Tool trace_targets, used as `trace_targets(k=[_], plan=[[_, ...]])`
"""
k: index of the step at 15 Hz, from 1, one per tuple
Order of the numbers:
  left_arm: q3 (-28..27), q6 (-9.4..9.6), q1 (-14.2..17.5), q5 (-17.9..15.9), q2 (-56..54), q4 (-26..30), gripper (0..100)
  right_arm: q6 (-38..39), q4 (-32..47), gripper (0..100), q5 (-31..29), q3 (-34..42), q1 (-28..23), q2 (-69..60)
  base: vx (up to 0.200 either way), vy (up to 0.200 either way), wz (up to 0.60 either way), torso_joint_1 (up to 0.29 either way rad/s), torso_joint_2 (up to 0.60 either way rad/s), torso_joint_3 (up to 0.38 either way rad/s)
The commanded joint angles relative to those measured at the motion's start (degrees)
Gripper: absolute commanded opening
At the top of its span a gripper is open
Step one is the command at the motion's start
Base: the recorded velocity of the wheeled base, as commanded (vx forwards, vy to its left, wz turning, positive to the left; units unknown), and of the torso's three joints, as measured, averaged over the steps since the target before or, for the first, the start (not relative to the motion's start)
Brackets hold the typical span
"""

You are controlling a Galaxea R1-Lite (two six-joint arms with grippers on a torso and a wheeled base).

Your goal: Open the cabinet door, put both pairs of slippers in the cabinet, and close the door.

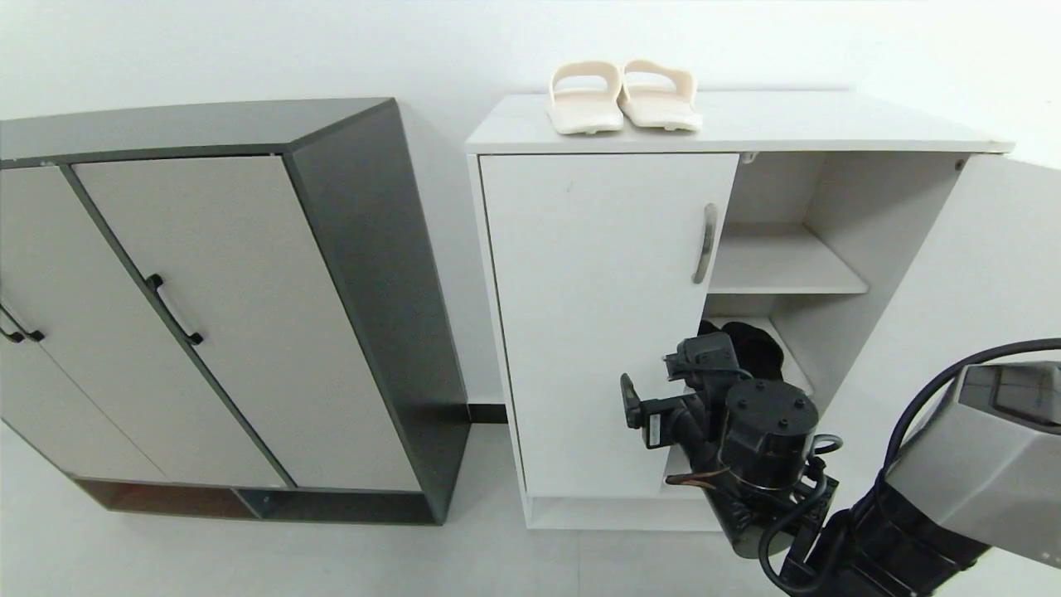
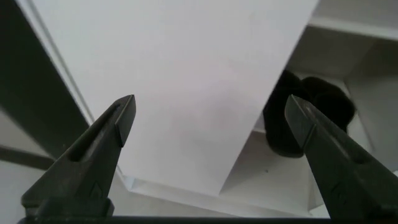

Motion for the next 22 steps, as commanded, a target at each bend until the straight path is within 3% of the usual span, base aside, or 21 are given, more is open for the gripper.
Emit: trace_targets(k=[1, 22], plan=[[0.00, -0.03, 0.05, -0.02, 0.09, -0.05, 0, -0.04, 0.01, 100, -0.10, 0.02, 0.05, 0.06, 0.000, 0.000, 0.00, 0.119, -0.47, -0.354], [0.00, 0.06, 0.05, -0.02, 0.09, -0.05, 0, -0.48, 0.36, 100, -0.01, 1.34, 0.05, 0.24, 0.000, 0.000, 0.00, 0.185, -0.51, -0.319]])
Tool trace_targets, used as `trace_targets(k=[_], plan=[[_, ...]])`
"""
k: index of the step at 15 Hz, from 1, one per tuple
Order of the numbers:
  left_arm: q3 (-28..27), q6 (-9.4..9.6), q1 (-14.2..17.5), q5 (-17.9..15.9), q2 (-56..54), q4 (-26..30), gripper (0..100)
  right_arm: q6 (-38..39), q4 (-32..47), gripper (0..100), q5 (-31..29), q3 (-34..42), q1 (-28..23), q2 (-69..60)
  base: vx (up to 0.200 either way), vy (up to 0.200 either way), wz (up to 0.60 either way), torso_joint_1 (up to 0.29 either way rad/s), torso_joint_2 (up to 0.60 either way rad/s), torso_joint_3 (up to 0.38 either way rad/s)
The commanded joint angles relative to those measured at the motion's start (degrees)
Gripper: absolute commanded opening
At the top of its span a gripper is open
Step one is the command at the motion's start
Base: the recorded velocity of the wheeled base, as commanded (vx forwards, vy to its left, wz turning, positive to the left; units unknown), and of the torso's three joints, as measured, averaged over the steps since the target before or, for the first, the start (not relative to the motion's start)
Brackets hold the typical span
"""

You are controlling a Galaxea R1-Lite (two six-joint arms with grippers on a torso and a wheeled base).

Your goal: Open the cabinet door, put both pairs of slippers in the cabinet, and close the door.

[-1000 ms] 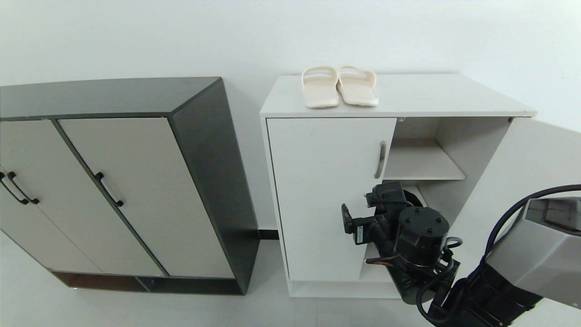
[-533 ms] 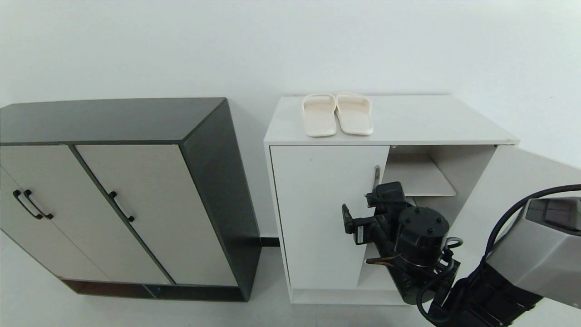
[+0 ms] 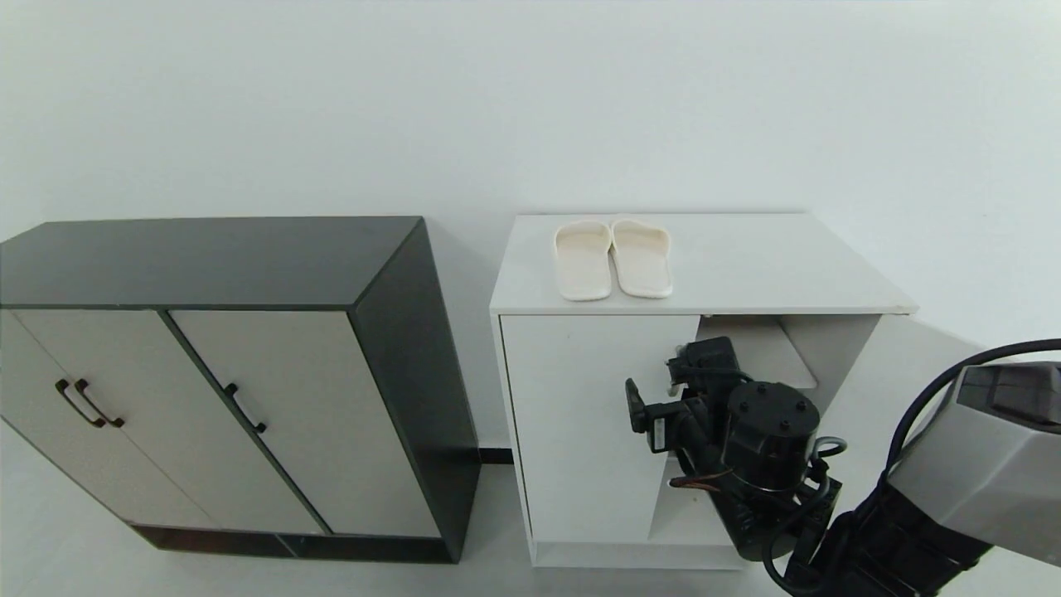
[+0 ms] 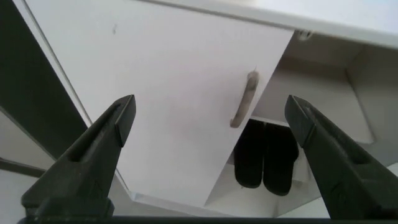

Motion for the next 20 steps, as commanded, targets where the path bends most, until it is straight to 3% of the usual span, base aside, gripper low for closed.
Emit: trace_targets(k=[1, 3, 6, 8, 11, 13, 17, 18, 20], plan=[[0.00, 0.00, 0.01, 0.01, -0.01, 0.00, 0, -0.43, -0.37, 100, 0.52, 0.94, 0.12, 0.15, 0.000, 0.000, 0.00, 0.261, -0.58, -0.320], [0.00, 0.00, 0.01, 0.01, -0.01, 0.00, 0, -0.69, -1.95, 100, 3.77, 3.05, 0.12, 0.15, 0.000, 0.000, 0.00, 0.176, -0.40, -0.217], [0.00, 0.00, 0.01, 0.01, -0.01, 0.00, 0, -4.38, -2.65, 100, 3.68, 2.70, 0.38, -0.20, 0.000, 0.000, 0.00, 0.041, -0.08, -0.050], [0.00, 0.18, 0.01, 0.01, -0.01, 0.00, 0, -6.05, 2.45, 100, -0.01, -1.26, 1.88, -1.96, 0.000, 0.000, 0.00, 0.000, 0.00, 0.000], [0.00, 0.09, 0.01, 0.01, -0.01, 0.00, 0, -5.79, 9.83, 100, -0.54, -8.02, 1.88, -3.28, 0.000, 0.000, 0.00, 0.000, 0.00, 0.000], [0.00, 0.09, 0.01, 0.01, -0.01, 0.00, 0, -1.04, 19.67, 100, -0.54, -11.54, 1.88, -6.70, 0.000, 0.000, 0.00, 0.000, 0.00, 0.000], [0.00, 0.09, 0.01, 0.01, -0.01, 0.00, 0, 16.36, 49.73, 100, -0.19, -21.38, 3.28, -15.32, 0.000, 0.000, 0.00, 0.000, 0.00, 0.000], [0.00, 0.09, 0.01, 0.01, -0.01, 0.00, 0, 18.03, 53.60, 100, 0.43, -22.09, 3.98, -16.64, 0.000, 0.000, 0.00, 0.000, 0.00, 0.000], [0.00, 0.09, 0.01, 0.01, -0.01, 0.00, 0, 18.56, 53.77, 100, 1.57, -21.82, 4.60, -17.25, 0.000, 0.000, 0.00, 0.000, 0.00, 0.000]])
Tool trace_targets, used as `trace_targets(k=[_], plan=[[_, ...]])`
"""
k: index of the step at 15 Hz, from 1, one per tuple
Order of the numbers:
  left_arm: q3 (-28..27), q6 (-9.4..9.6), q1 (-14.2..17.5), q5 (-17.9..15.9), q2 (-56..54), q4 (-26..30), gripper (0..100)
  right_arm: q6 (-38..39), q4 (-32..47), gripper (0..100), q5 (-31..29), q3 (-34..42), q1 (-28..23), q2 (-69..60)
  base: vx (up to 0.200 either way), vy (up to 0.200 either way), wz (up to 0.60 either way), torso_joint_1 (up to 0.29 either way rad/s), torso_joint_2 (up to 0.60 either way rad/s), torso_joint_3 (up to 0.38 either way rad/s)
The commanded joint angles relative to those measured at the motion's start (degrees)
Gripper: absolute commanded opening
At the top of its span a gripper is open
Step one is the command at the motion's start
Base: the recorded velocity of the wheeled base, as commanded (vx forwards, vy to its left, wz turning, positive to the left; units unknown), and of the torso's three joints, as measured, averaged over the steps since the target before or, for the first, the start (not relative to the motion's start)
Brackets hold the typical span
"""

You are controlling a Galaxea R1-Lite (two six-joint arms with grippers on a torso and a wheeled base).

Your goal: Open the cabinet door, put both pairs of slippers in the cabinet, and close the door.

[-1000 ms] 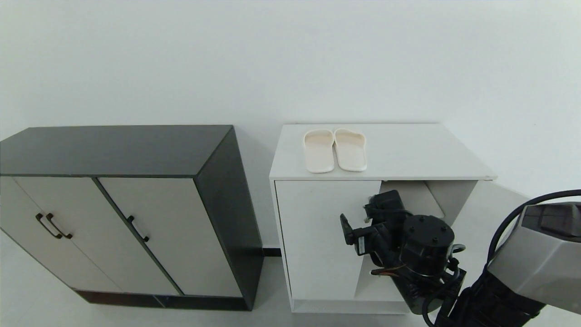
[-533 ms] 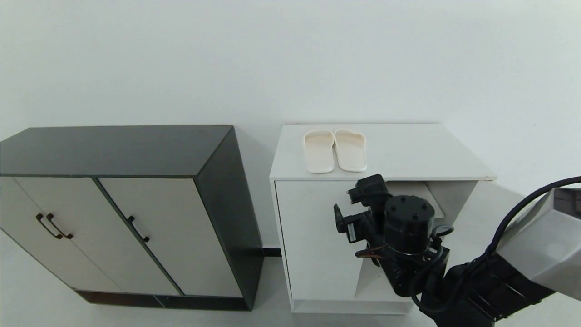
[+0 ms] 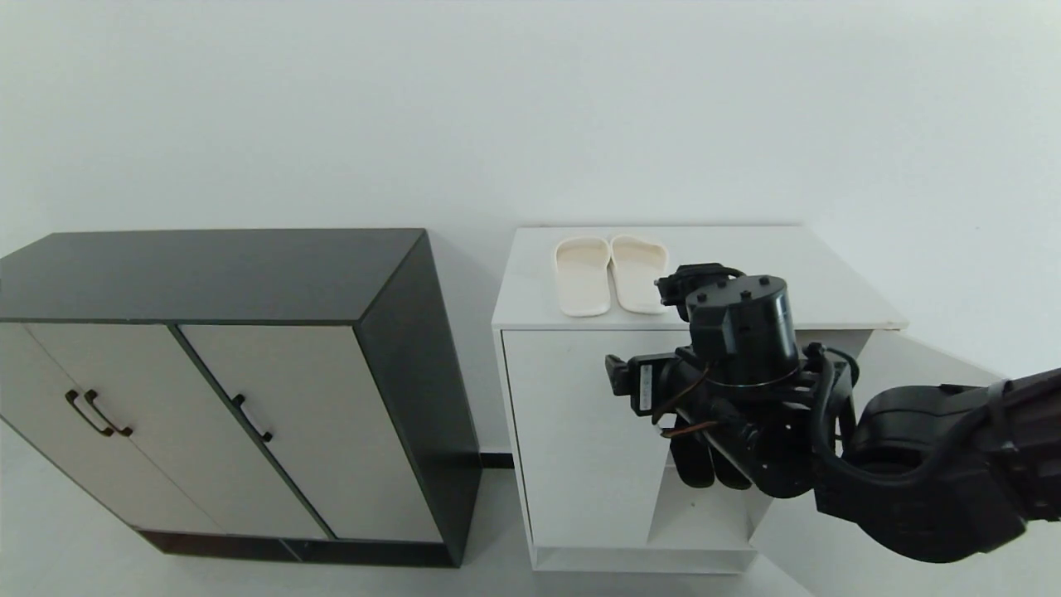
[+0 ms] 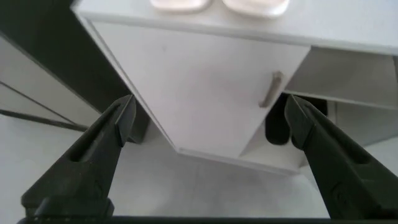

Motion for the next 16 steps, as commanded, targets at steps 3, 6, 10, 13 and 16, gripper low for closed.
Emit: trace_targets(k=[3, 6, 10, 13, 16], plan=[[0.00, -0.01, 0.01, 0.01, -0.01, 0.00, 0, 0.30, -1.49, 100, 0.67, 0.94, 0.60, -2.48, 0.000, 0.000, 0.00, 0.000, 0.00, 0.000], [0.00, -0.01, 0.01, 0.01, -0.01, 0.00, 0, -0.84, -5.18, 100, 0.58, 2.43, 0.69, -1.51, 0.067, 0.000, 0.00, 0.001, 0.00, 0.001], [0.00, -0.10, 0.01, 0.01, -0.01, 0.00, 0, -0.93, -5.44, 100, 0.41, 2.61, 0.60, -0.72, 0.200, 0.000, 0.00, 0.000, -0.01, 0.001], [0.00, -0.10, 0.01, 0.01, -0.01, 0.00, 0, -2.07, -8.17, 100, 0.23, 3.66, 0.60, -0.55, 0.200, 0.000, 0.00, 0.014, 0.00, 0.001], [0.00, -0.18, 0.01, 0.01, -0.01, 0.00, 0, -2.25, -9.05, 100, 0.23, 3.93, 0.69, -0.19, 0.200, 0.000, 0.00, 0.007, 0.00, 0.001]])
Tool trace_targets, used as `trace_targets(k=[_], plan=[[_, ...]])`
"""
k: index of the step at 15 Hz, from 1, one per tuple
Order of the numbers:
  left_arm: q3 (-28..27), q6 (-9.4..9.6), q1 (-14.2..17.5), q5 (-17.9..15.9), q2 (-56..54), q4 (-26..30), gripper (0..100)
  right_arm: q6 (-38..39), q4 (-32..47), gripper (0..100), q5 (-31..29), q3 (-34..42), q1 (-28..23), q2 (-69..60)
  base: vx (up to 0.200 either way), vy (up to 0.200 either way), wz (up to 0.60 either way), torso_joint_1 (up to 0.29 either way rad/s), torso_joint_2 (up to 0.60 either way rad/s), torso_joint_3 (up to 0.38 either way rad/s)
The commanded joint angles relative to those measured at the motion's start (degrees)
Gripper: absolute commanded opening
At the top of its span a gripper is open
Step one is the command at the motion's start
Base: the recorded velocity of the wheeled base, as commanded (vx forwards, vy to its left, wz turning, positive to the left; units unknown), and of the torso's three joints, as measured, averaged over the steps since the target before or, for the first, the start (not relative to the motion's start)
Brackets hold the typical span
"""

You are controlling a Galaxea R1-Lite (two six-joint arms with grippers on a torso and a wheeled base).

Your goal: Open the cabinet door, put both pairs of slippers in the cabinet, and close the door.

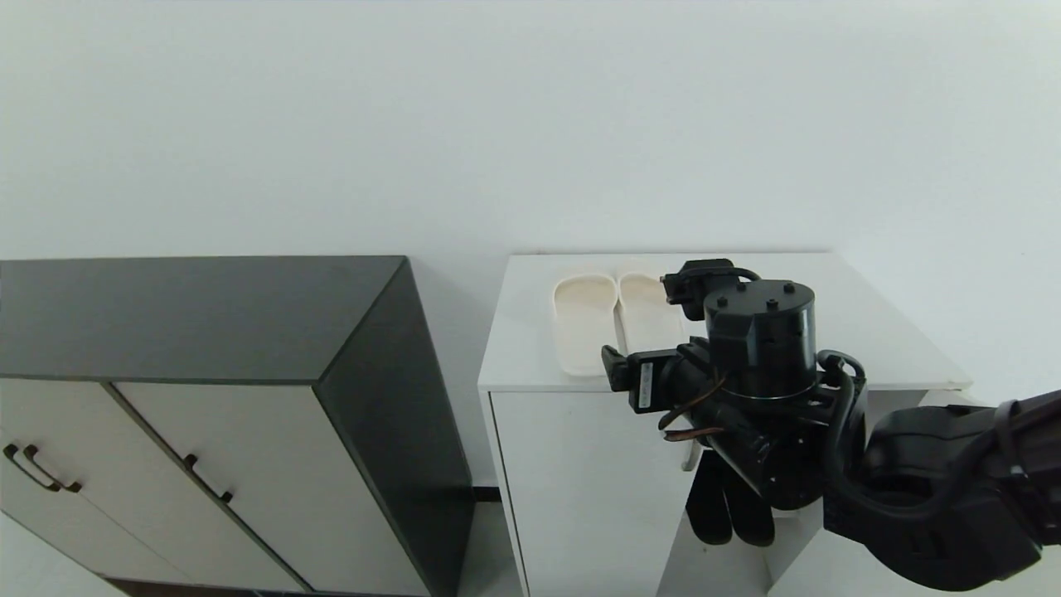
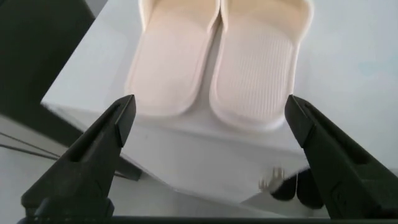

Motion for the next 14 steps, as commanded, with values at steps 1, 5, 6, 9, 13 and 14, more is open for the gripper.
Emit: trace_targets(k=[1, 5, 6, 9, 13, 14], plan=[[0.00, 0.00, 0.01, -0.06, -0.01, 0.00, 0, -0.24, -0.10, 100, 0.45, 0.06, 0.29, 0.88, 0.200, 0.000, 0.00, -0.002, -0.01, -0.002], [0.00, 0.09, 0.01, -0.23, -0.01, 0.00, 0, -0.51, -1.42, 100, 2.47, -0.99, 0.29, 3.43, 0.200, 0.000, 0.00, 0.004, 0.00, 0.005], [0.00, 0.00, 0.01, -0.23, -0.01, 0.00, 0, -1.04, -1.59, 100, 2.56, -3.01, -0.06, 5.19, 0.000, 0.000, 0.00, 0.000, 0.00, 0.000], [0.00, 0.00, 0.01, -0.23, -0.01, 0.00, 0, -1.12, -1.68, 100, 2.12, -5.92, -1.20, 8.70, 0.000, 0.000, 0.00, 0.000, 0.00, 0.000], [0.00, 0.00, 0.01, -0.23, -0.01, 0.00, 0, -2.79, -3.70, 100, 2.12, -7.58, -2.17, 11.60, 0.000, 0.000, 0.00, 0.000, 0.00, 0.000], [0.00, 0.00, 0.01, -0.23, -0.01, 0.00, 0, -3.94, -5.81, 100, 2.12, -8.55, -2.87, 13.10, 0.000, 0.000, 0.00, 0.000, 0.00, 0.000]])
